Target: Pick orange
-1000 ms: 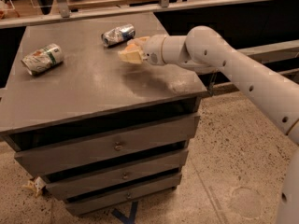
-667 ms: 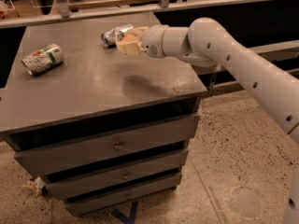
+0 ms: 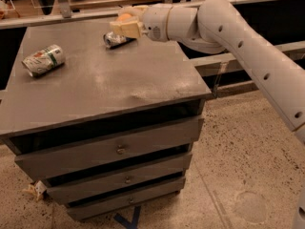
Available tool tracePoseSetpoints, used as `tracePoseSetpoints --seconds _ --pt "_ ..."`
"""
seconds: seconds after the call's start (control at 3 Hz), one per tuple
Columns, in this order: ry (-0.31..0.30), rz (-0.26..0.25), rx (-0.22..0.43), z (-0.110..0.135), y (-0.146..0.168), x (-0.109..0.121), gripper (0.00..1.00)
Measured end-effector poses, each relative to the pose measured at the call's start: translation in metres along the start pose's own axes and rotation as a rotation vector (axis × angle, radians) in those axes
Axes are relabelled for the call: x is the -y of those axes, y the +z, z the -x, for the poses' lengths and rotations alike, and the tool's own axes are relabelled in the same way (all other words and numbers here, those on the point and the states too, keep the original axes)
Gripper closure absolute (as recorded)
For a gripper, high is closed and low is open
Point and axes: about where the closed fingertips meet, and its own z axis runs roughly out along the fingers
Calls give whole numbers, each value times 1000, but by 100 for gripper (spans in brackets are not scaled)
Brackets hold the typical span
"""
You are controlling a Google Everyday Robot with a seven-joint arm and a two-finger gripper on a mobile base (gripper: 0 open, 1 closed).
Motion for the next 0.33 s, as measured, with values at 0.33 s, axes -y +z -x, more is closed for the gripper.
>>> tracePoseSetpoints --seconds 0.33 --pt "0 0 0 0 0 0 100"
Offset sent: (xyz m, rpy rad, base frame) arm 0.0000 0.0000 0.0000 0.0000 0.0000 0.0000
